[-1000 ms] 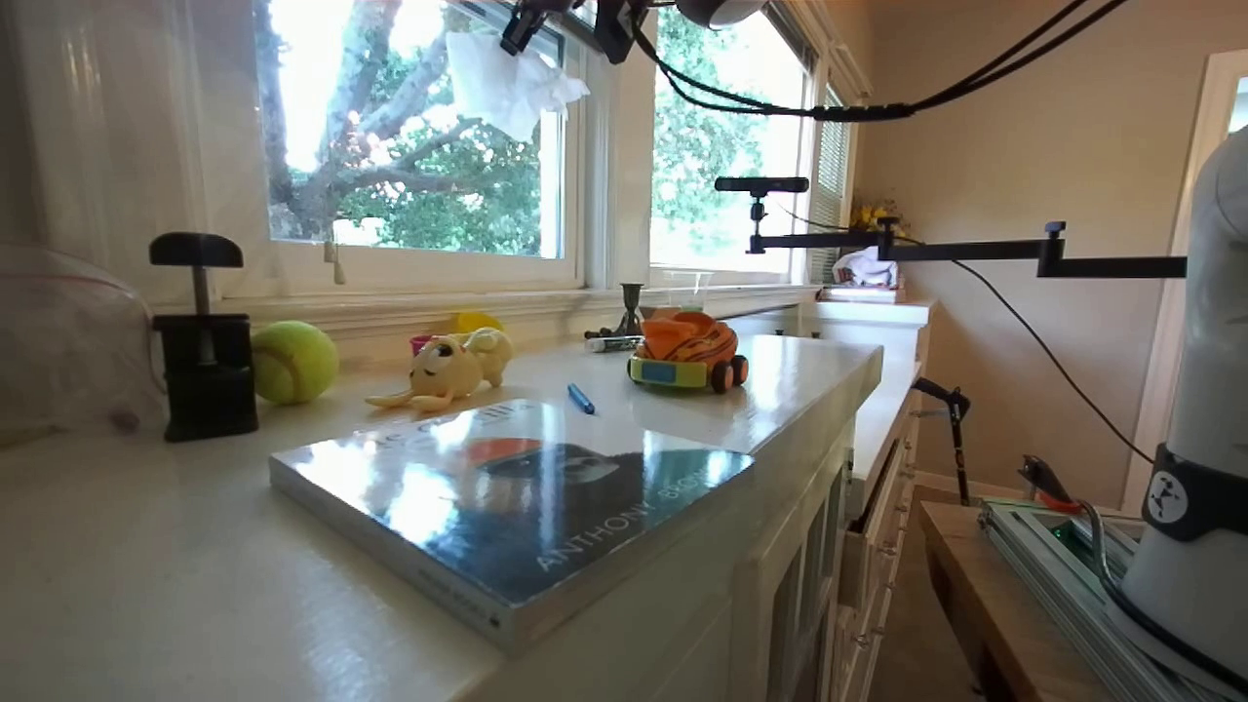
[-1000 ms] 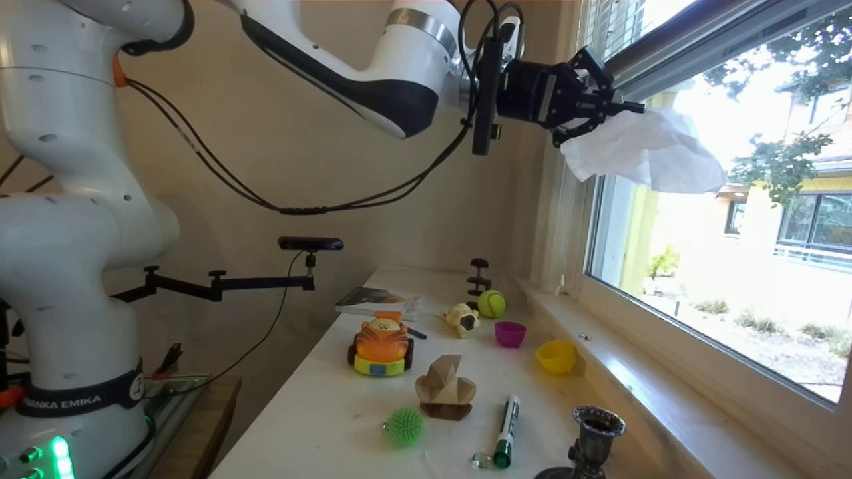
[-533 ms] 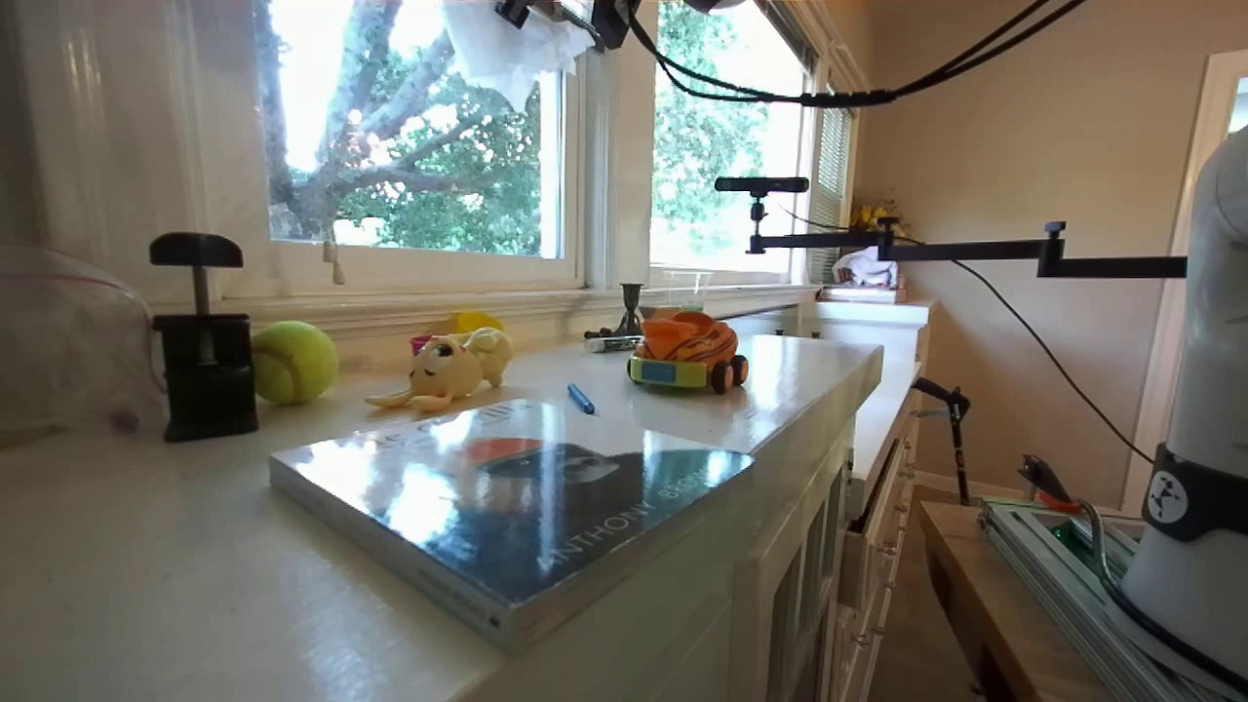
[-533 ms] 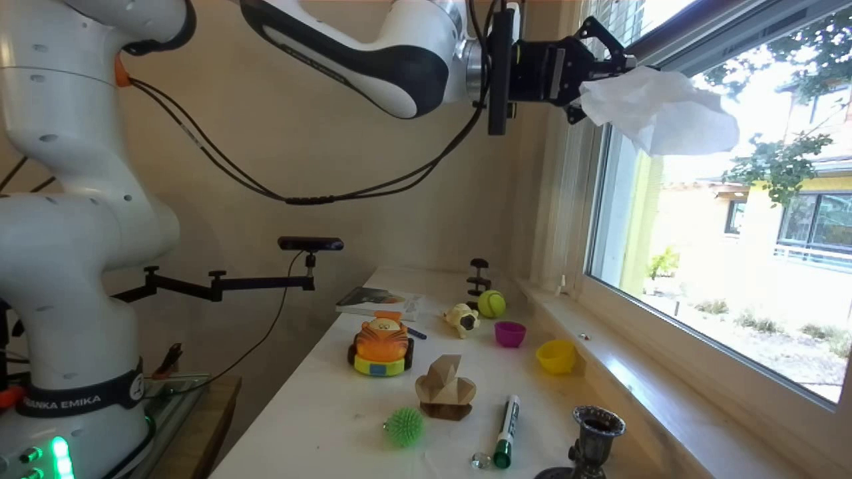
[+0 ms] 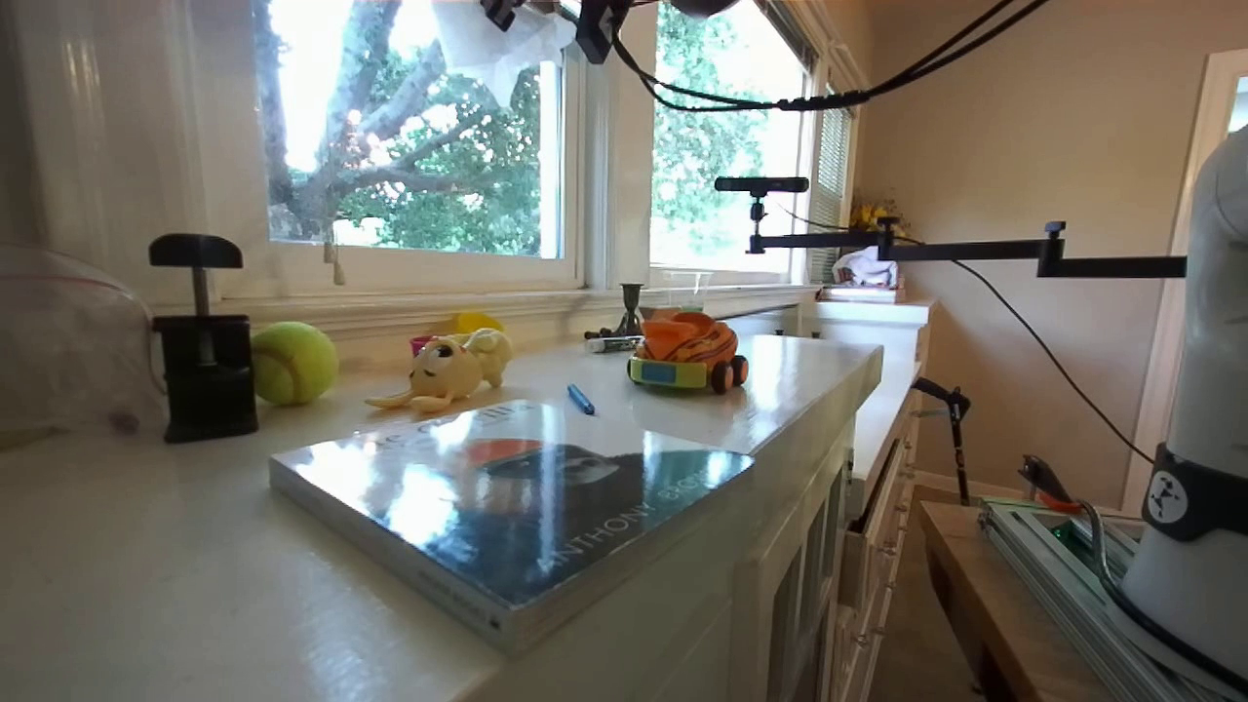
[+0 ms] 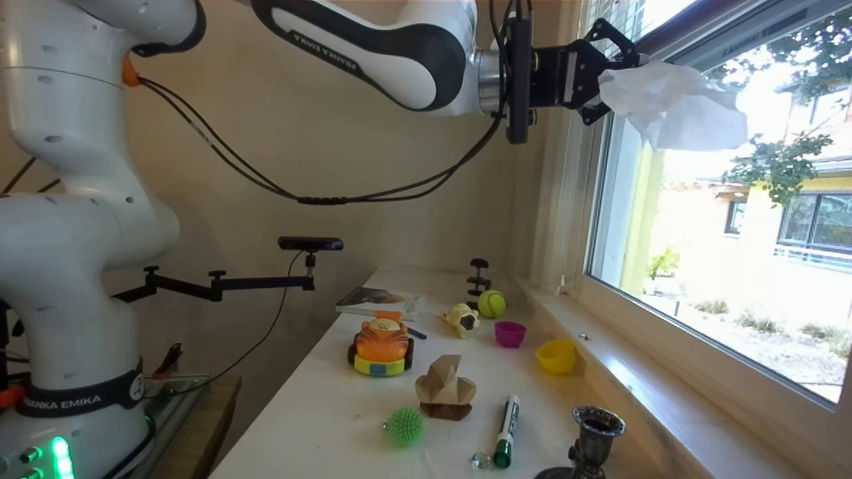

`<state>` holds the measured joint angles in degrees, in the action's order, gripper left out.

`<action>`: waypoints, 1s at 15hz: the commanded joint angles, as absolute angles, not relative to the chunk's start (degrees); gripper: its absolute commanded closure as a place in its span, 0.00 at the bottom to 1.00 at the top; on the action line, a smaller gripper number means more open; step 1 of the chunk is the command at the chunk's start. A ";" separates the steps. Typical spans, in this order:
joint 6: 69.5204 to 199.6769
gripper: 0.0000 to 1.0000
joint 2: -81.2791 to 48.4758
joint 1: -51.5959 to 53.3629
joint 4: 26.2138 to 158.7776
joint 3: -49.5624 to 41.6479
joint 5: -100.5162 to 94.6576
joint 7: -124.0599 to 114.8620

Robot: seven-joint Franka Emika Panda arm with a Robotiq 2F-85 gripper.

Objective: Use the white napkin to clean the window.

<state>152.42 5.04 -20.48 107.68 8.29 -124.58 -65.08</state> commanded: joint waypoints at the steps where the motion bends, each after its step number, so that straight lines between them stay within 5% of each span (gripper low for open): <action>1: 151.25 1.00 3.29 -20.24 105.41 8.29 -131.34 -72.11; 11: 147.86 1.00 3.21 -21.25 106.24 7.06 -139.22 -81.21; 15: 146.69 1.00 3.93 -13.48 106.74 -2.79 -139.39 -81.11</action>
<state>147.90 3.57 -16.88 107.02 1.74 -136.52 -78.75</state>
